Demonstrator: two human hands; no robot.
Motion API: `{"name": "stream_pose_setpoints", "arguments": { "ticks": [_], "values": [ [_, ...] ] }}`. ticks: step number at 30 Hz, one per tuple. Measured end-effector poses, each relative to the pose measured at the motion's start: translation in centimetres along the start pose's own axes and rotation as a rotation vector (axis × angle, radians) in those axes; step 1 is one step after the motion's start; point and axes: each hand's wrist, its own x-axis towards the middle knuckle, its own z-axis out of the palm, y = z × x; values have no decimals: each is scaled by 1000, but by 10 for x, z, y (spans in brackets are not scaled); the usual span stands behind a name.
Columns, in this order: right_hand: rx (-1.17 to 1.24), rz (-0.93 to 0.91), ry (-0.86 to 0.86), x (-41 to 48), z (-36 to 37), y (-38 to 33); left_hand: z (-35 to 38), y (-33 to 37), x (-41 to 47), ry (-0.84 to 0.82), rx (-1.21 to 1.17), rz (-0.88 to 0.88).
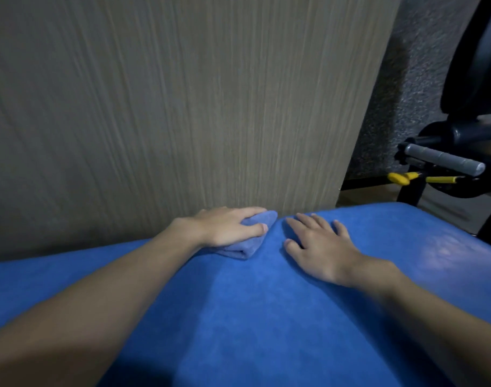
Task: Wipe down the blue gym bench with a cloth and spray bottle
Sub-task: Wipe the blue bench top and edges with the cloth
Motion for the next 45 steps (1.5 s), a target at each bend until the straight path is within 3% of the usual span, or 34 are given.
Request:
{"name": "stream_pose_setpoints", "arguments": {
  "ticks": [3, 6, 9, 16, 22, 25, 28, 33, 40, 45],
  "values": [
    [-2, 6, 27, 6, -6, -10, -8, -42, -21, -31, -27, -63],
    [81, -121, 69, 13, -3, -51, -14, -86, -55, -15, -25, -157],
    [73, -246, -14, 16, 12, -101, -18, -108, -84, 8, -13, -213],
    [2, -249, -38, 16, 19, -111, -13, -83, -66, 60, 15, -219],
    [4, -227, -44, 17, 15, -127, -24, -133, -110, -9, -48, -154],
    [76, -270, -34, 16, 20, -148, -33, -149, -123, -12, 112, -252],
    [18, -272, -25, 15, 26, -157, -31, -131, -120, -29, -47, -297],
    [20, -258, -31, 14, 22, -155, -22, -127, -127, 69, 52, -238],
    [96, -407, -69, 10, 22, -207, -37, -187, -177, 19, 88, -239],
    [-7, -420, -108, 8, 34, -230, -31, -176, -162, 56, 104, -262]
  ]
}}
